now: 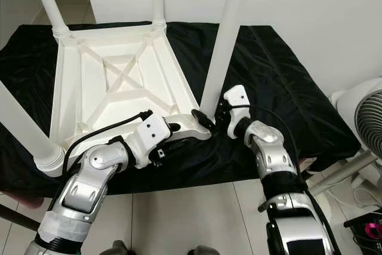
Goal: Building children table
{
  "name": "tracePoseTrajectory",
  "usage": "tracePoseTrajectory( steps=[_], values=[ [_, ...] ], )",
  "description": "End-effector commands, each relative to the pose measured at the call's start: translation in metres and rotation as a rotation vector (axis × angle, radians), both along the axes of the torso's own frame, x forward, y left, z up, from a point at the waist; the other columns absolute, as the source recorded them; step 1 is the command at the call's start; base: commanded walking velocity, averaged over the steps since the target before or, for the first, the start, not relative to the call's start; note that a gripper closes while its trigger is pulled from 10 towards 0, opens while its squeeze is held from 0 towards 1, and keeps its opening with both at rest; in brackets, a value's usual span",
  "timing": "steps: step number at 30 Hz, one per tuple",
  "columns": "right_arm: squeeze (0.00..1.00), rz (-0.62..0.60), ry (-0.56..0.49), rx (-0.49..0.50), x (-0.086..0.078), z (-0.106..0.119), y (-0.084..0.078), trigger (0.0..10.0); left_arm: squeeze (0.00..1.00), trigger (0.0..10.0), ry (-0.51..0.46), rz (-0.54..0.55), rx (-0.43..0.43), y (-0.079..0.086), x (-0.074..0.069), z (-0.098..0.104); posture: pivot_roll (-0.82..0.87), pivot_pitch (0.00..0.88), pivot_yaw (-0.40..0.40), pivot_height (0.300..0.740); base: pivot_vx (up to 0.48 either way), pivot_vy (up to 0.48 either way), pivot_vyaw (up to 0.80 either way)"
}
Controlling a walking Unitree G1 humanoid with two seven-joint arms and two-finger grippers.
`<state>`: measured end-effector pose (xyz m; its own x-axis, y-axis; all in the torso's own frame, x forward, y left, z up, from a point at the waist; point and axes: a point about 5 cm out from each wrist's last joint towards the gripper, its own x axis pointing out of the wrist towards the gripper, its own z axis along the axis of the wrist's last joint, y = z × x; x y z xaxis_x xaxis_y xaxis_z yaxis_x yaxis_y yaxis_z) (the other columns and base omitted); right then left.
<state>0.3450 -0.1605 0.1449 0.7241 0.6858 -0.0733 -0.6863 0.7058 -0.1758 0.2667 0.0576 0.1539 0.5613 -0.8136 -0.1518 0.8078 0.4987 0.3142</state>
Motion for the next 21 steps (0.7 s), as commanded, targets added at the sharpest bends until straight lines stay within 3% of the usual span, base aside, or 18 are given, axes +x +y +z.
tracePoseTrajectory(
  steps=[1, 2, 3, 14, 15, 16, 21],
  values=[
    [0.00, 0.025, 0.010, -0.030, 0.002, -0.005, 0.003, 4.5, 0.00, 10.0, 0.013, -0.014, -0.004, 0.000, -0.003, 0.000, -0.06, 0.000, -0.023, 0.740, 0.000, 0.000, 0.00],
    [0.00, 0.025, 0.010, -0.030, 0.002, -0.005, 0.003, 4.5, 0.00, 10.0, 0.013, -0.014, -0.004, 0.000, -0.003, 0.000, -0.06, 0.000, -0.023, 0.740, 0.000, 0.000, 0.00],
    [0.00, 0.038, 0.031, -0.030, 0.003, -0.008, 0.006, 0.0, 0.00, 10.0, 0.014, -0.020, -0.002, 0.000, -0.004, 0.000, -0.06, 0.000, -0.025, 0.740, 0.000, 0.000, 0.00],
    [0.00, 0.054, 0.092, -0.031, 0.004, -0.022, 0.000, 0.0, 0.00, 10.0, 0.019, -0.007, 0.000, 0.003, -0.006, -0.001, -0.05, 0.000, -0.035, 0.740, 0.000, 0.000, 0.00],
    [0.00, 0.046, 0.089, -0.022, 0.003, -0.022, -0.001, 6.4, 0.00, 10.0, 0.021, -0.008, 0.001, 0.002, -0.006, -0.001, -0.05, 0.000, -0.035, 0.740, 0.000, 0.000, 0.00],
    [0.00, 0.027, 0.089, 0.002, 0.003, -0.021, -0.001, 10.0, 0.00, 10.0, 0.021, -0.010, 0.001, 0.002, -0.006, -0.001, -0.05, 0.000, -0.036, 0.740, 0.000, 0.000, 0.00],
    [0.00, -0.014, 0.087, 0.049, 0.004, -0.020, 0.000, 10.0, 0.00, 10.0, 0.023, -0.013, 0.000, 0.001, -0.006, -0.001, -0.06, 0.000, -0.035, 0.740, 0.000, 0.000, 0.00]
  ],
)
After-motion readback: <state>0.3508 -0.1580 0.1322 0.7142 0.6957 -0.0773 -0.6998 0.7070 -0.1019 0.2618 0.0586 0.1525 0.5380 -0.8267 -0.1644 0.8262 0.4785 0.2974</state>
